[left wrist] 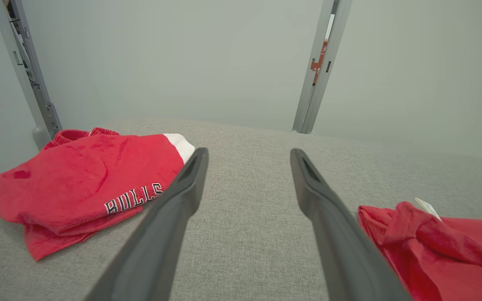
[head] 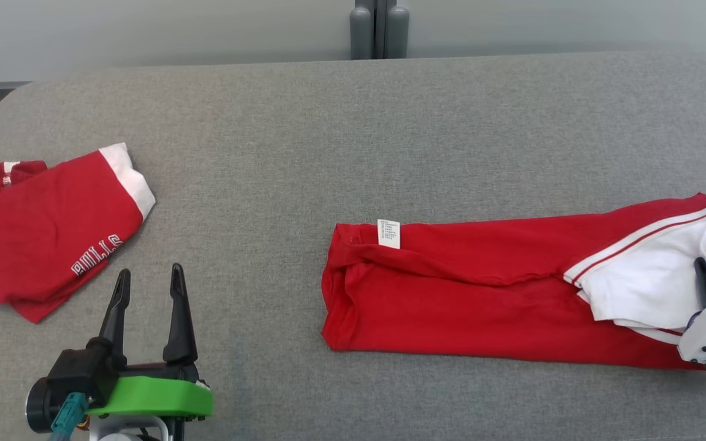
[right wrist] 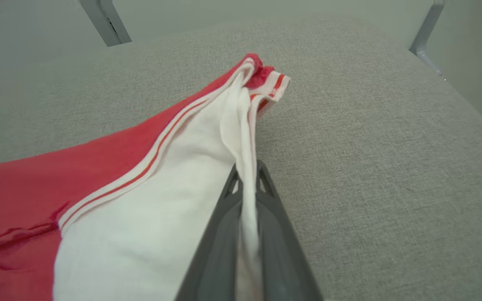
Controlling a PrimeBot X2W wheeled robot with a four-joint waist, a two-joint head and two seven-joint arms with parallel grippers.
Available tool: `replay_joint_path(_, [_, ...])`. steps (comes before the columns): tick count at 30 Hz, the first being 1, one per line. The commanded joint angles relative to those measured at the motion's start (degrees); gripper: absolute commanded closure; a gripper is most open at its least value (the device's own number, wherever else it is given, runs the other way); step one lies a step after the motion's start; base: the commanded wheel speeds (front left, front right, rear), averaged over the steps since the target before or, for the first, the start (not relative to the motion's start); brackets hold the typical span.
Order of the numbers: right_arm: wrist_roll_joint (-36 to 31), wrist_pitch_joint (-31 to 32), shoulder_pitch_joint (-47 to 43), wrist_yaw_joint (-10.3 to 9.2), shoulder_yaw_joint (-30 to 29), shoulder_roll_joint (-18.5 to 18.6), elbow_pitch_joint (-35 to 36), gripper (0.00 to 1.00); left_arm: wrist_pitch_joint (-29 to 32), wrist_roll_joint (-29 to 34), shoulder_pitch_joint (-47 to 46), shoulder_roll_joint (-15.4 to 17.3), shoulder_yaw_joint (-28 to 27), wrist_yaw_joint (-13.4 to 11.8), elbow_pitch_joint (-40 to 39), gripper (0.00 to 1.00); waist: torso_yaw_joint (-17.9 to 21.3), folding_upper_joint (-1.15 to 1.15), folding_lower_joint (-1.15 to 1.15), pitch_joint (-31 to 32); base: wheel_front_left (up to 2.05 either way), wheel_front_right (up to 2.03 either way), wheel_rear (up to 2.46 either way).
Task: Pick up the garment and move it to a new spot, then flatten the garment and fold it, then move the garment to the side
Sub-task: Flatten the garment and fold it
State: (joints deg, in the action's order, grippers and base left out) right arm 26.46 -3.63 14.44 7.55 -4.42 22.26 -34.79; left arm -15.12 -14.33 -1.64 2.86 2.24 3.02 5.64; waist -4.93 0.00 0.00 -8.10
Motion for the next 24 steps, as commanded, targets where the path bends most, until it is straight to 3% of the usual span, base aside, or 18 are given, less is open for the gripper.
replay_joint_path(1, [-0.23,-0.14,-0.09,-0.12,0.51,-0.55,1.29,1.00,-0.03,-0.36,1.09,0.08,0.10,-0.31,-0.05,0.00,0.66,0.00,0.00,0.71,0.00,0.00,0.00])
replay_joint_path(16, [-1.74,4.67,-4.16,-0.10,9.97,-8.31,21.40,1.00,-0.03,-1.20,1.72,0.09,0.50,-0.53,0.64,0.00,1.44,0.00,0.00,2.04,0.00,0.00,0.00])
replay_joint_path(24, [-2.57,7.63,-2.87,-0.10,16.21,-12.08,25.29,1.00,-0.03,-1.31,1.59,0.09,0.81,-0.15,1.25,0.00,0.01,0.00,0.00,2.48,0.00,0.00,0.00])
